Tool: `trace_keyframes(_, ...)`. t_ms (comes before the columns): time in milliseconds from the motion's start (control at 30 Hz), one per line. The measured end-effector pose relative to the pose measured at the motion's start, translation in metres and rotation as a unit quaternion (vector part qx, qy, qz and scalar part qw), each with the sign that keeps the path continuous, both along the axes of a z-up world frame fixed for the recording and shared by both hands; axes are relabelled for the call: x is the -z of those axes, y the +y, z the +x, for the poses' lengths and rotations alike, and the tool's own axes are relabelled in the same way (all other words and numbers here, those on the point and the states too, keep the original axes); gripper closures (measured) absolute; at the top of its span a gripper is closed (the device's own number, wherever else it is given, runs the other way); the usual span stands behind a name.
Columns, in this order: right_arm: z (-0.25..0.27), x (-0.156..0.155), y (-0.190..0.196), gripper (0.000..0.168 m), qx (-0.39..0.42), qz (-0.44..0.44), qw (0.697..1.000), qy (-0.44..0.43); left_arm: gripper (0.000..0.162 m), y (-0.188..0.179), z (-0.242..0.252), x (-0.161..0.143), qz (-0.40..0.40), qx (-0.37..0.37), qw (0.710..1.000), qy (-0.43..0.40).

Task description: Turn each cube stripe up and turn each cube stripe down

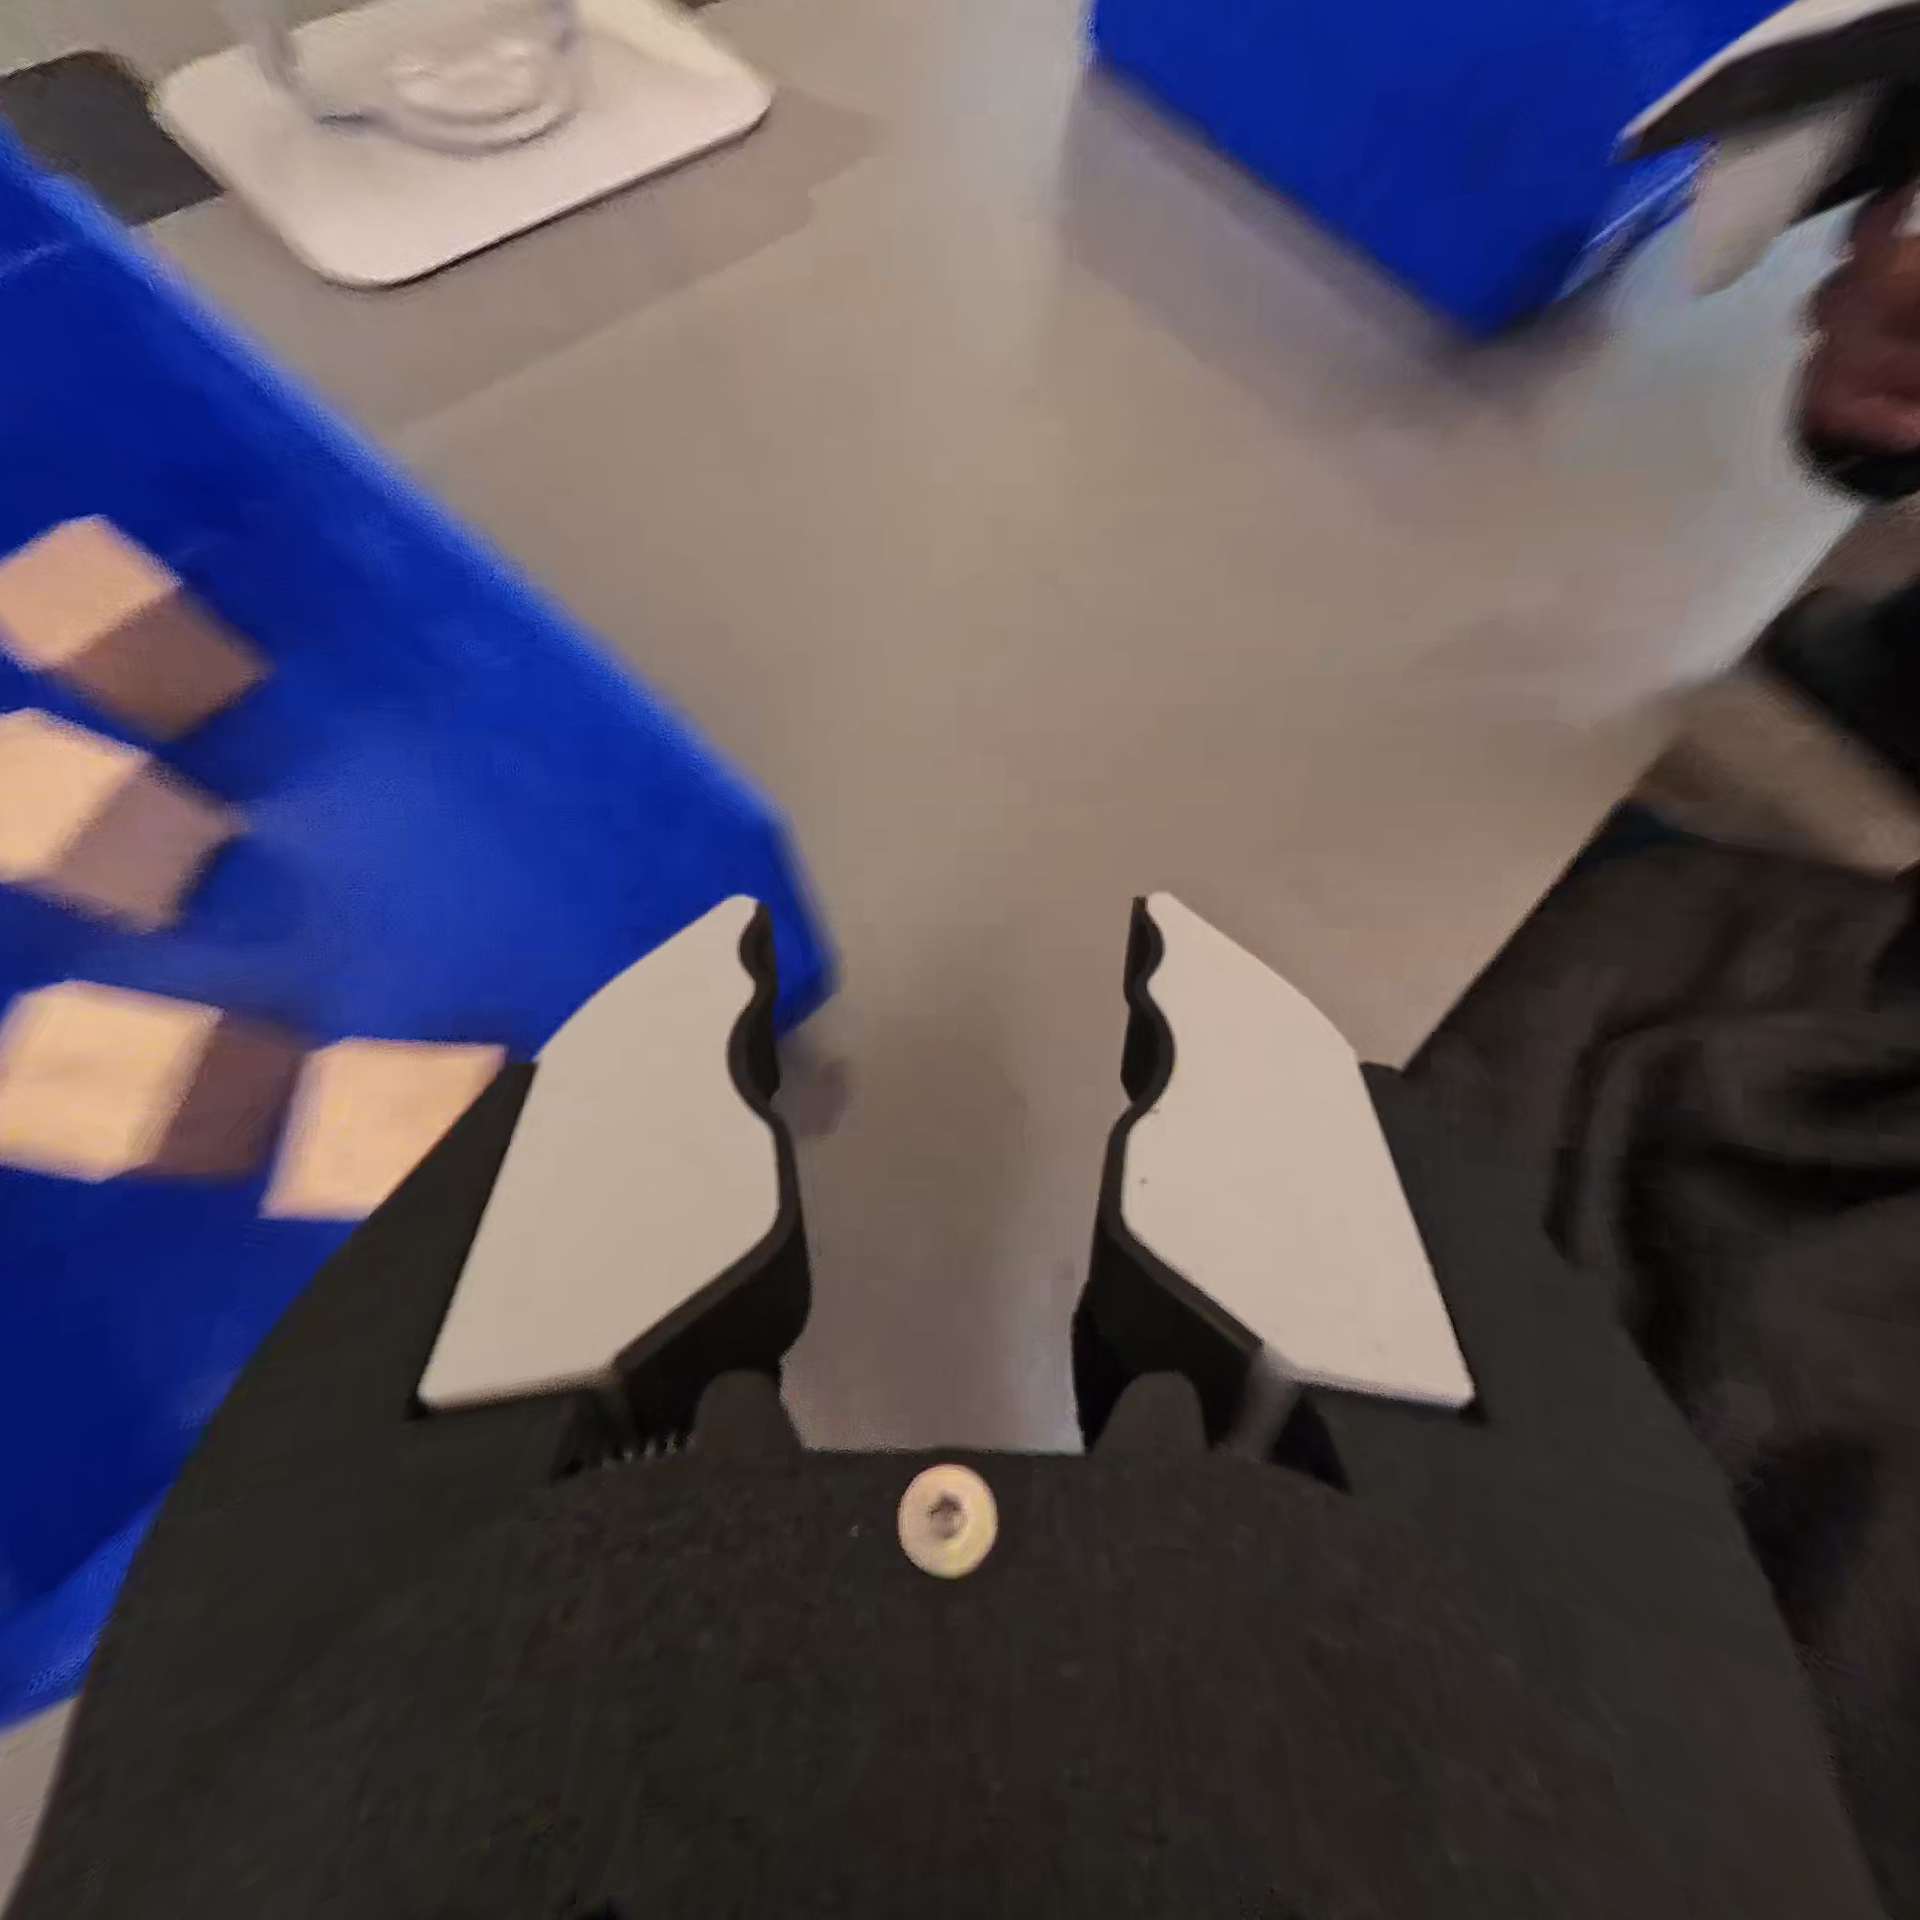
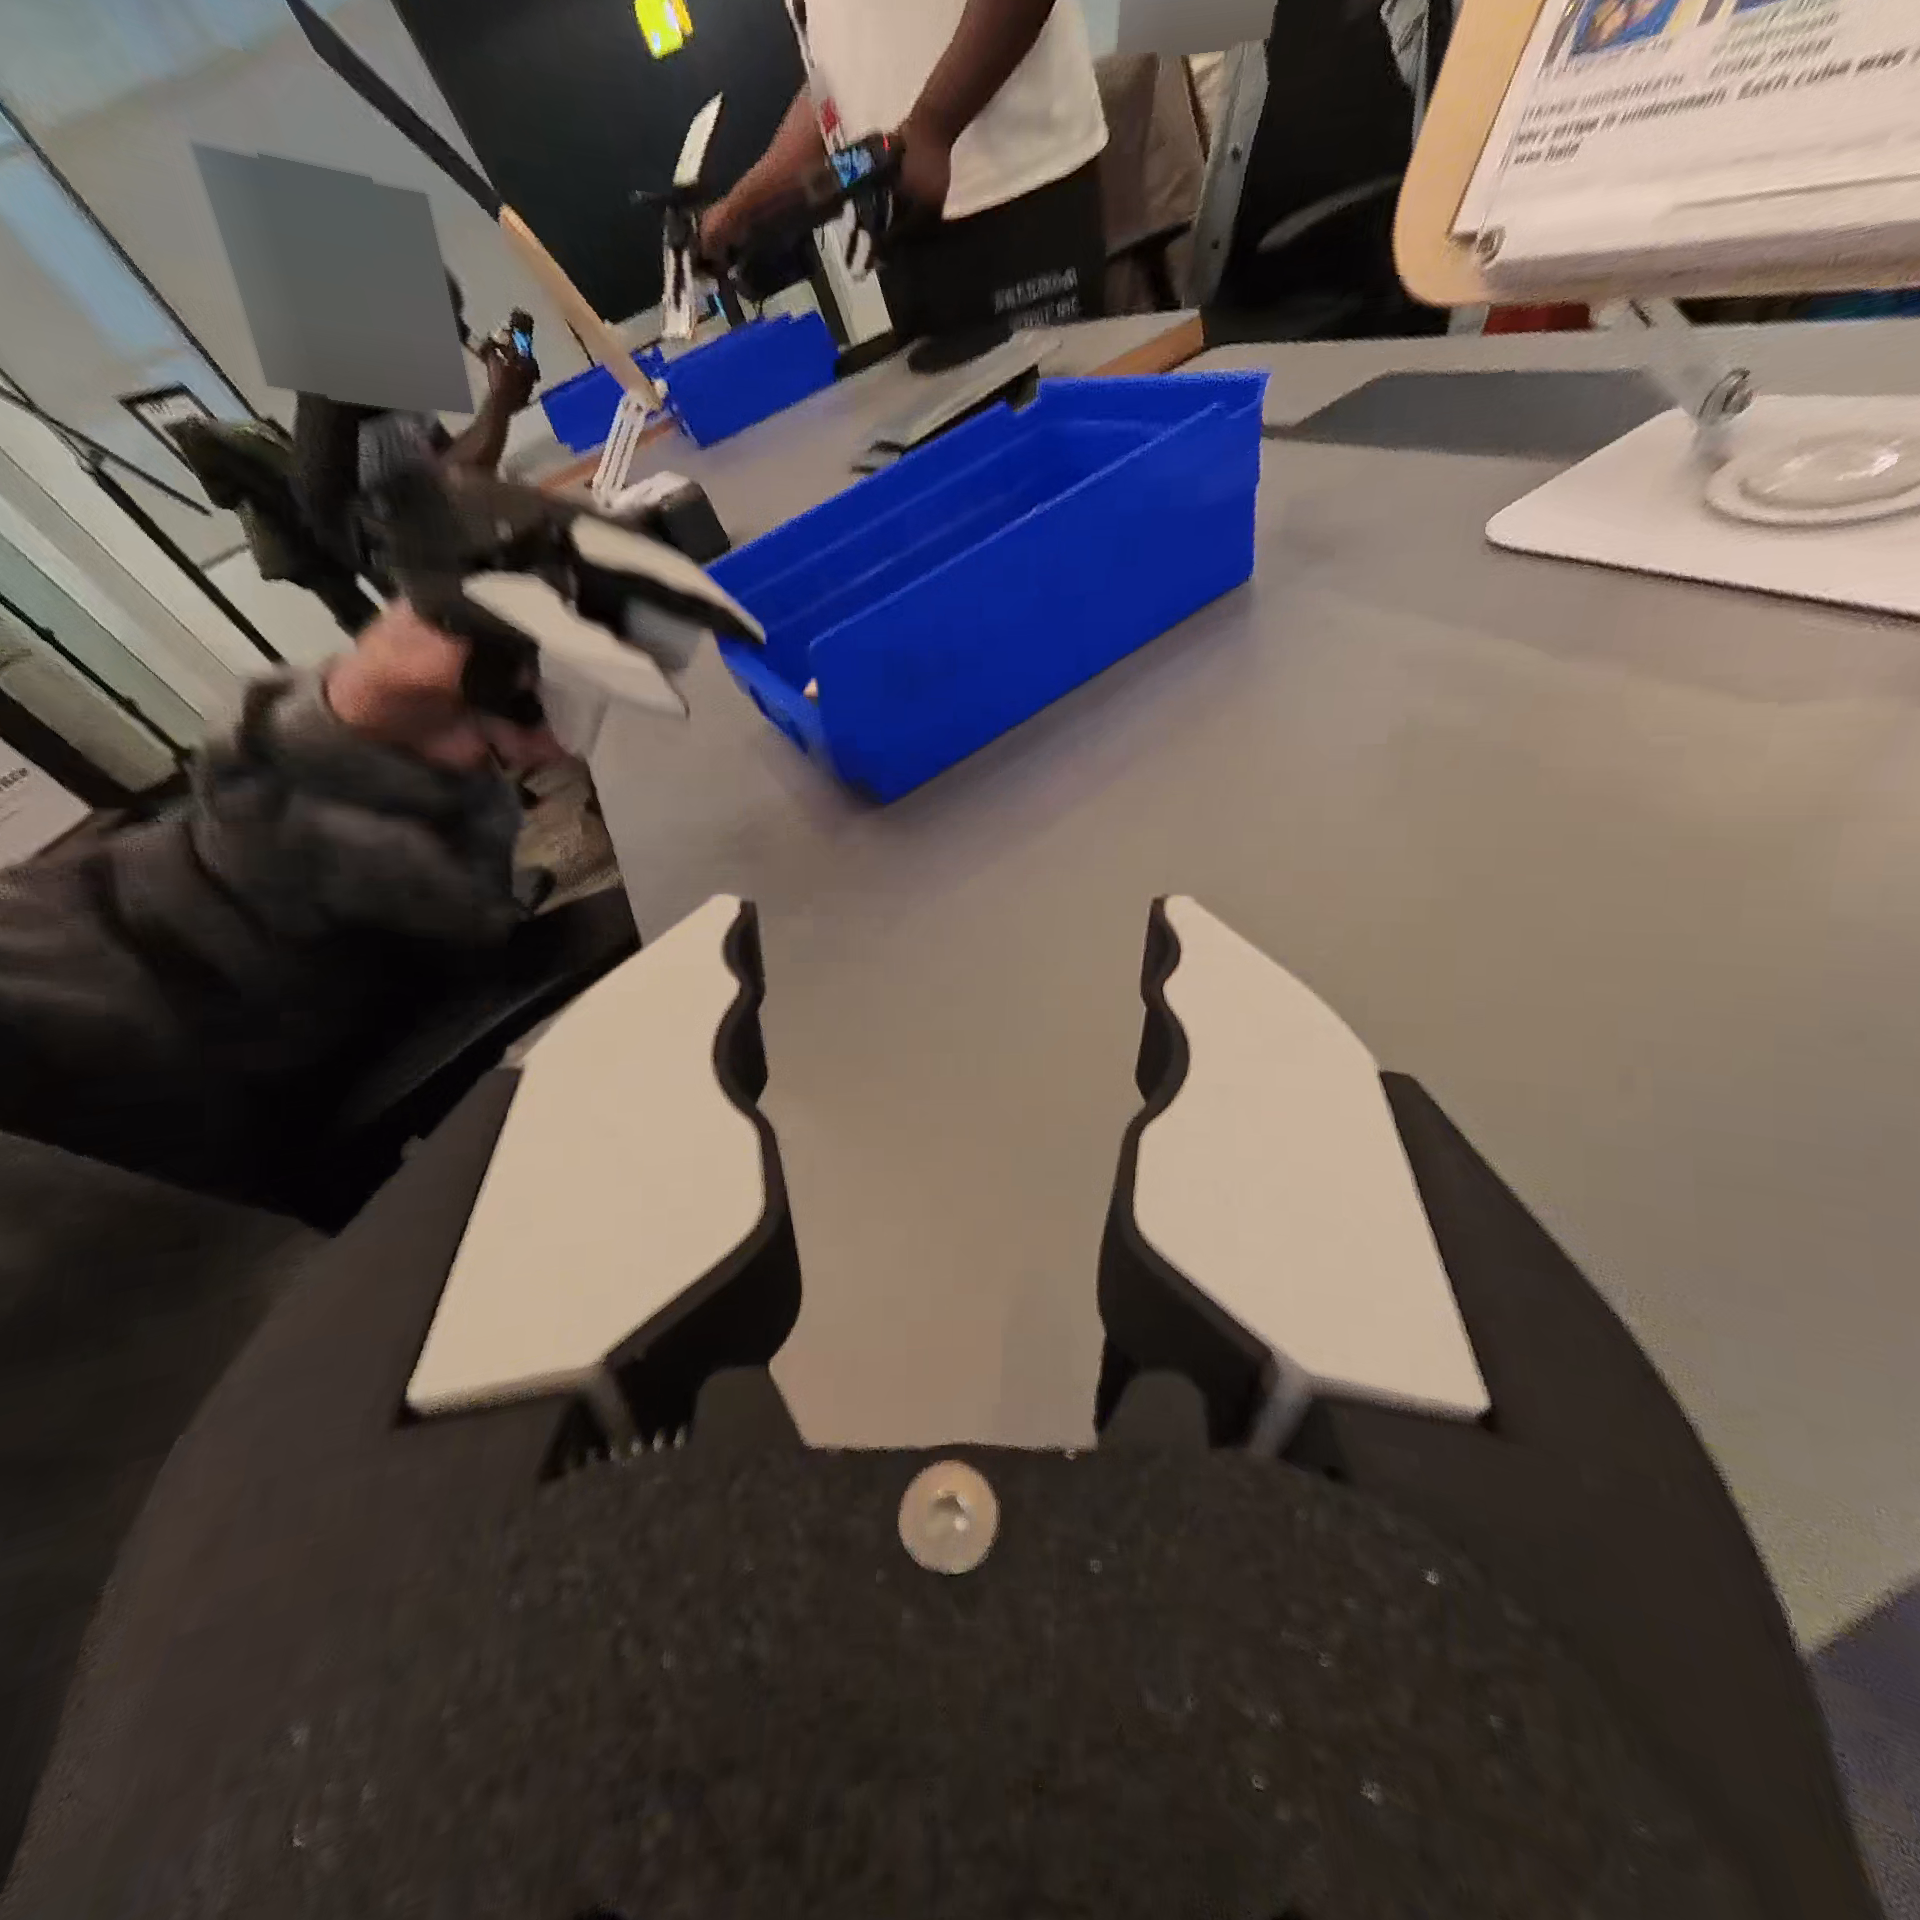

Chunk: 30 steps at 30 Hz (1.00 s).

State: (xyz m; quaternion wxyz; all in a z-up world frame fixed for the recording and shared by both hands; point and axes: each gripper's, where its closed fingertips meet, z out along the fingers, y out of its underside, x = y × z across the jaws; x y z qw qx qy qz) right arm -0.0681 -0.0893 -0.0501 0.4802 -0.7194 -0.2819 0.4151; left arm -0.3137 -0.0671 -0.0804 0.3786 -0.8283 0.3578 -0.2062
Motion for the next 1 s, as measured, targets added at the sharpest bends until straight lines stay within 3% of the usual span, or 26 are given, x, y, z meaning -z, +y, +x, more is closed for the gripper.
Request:
trace_keyframes(100,-0.002,0.014,0.000,0.099,0.004,-0.006,1.000,-0.014,0.098,0.027,-0.053,0.002,-0.047,-0.008,0.994,0.097)
trace_keyframes(300,-0.008,0.028,-0.007,0.102,-0.017,-0.030,0.999,-0.031,0.099,0.067,-0.092,0.051,-0.138,0.025,0.950,0.279)
trace_keyframes(467,0.001,0.025,-0.007,0.104,-0.012,-0.030,0.999,-0.020,0.100,0.082,-0.101,0.072,-0.197,0.030,0.938,0.284)
trace_keyframes(633,0.003,0.027,-0.006,0.105,-0.018,-0.054,0.998,0.000,0.117,0.074,-0.102,0.095,-0.260,0.051,0.925,0.273)
trace_keyframes(700,0.002,0.032,-0.005,0.105,-0.020,-0.058,0.998,-0.004,0.117,0.079,-0.099,0.095,-0.254,0.041,0.928,0.270)
trace_keyframes(800,-0.001,0.039,-0.006,0.106,-0.024,-0.066,0.997,-0.021,0.117,0.093,-0.107,0.085,-0.184,0.024,0.931,0.315)
trace_keyframes(1000,0.007,0.038,0.002,0.107,-0.004,-0.063,0.998,-0.014,0.117,0.104,-0.095,0.011,-0.106,-0.018,0.981,0.163)
